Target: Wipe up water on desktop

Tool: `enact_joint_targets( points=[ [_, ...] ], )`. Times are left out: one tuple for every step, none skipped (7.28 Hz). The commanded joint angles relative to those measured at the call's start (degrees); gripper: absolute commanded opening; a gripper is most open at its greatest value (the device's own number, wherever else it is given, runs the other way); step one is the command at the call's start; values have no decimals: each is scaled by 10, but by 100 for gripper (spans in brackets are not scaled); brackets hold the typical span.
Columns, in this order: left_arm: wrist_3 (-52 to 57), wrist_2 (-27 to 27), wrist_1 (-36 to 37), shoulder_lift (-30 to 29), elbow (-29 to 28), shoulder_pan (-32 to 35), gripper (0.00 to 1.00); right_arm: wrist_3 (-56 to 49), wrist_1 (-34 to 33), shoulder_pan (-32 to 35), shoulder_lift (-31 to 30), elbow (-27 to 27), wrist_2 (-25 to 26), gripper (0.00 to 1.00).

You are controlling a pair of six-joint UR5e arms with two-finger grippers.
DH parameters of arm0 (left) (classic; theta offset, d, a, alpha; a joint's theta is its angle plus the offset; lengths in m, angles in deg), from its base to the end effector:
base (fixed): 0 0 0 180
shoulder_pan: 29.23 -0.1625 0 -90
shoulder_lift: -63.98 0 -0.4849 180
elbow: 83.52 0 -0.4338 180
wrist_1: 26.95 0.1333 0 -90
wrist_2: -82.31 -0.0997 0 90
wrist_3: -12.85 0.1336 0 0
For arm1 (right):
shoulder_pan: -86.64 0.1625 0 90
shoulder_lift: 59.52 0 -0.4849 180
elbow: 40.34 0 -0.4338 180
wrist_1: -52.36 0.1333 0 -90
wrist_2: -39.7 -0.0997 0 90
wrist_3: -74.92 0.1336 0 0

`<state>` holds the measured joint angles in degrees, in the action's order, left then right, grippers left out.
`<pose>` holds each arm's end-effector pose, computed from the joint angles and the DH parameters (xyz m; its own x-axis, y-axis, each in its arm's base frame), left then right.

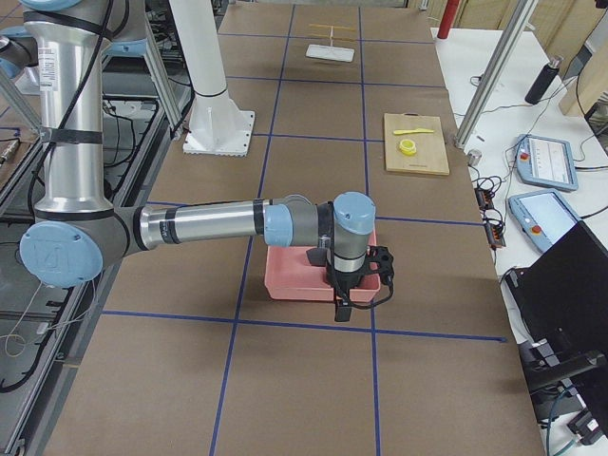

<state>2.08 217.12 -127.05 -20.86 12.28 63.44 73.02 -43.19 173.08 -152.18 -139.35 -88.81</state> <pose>-0.0627 -0.5034 0.7151 0.6937 -0.0870 -0.7150 0.1785 0.9825 0.0537 0.0184 -0.5119 0.7020 0.7780 -0.0903 0.6218 0.0879 0.9955 0.0346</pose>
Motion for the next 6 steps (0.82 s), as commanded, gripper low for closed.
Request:
enact_joint_targets(
  points=[
    [-2,14,3,3,-3,-29,99,1,-5,19,-1,23,-62,100],
    [-2,13,3,3,-18,-34,99,1,-40,28,12,22,-63,100],
    [-2,13,3,4,-21,-34,99,0,-53,32,22,19,-62,100],
    [-2,13,3,5,-23,-34,99,0,-54,34,24,15,-63,100],
    [0,12,16,2,-25,-33,99,0,-56,34,24,15,-63,100],
    [0,-7,25,-1,-21,-33,99,1,-60,34,25,15,-63,100]
  ],
)
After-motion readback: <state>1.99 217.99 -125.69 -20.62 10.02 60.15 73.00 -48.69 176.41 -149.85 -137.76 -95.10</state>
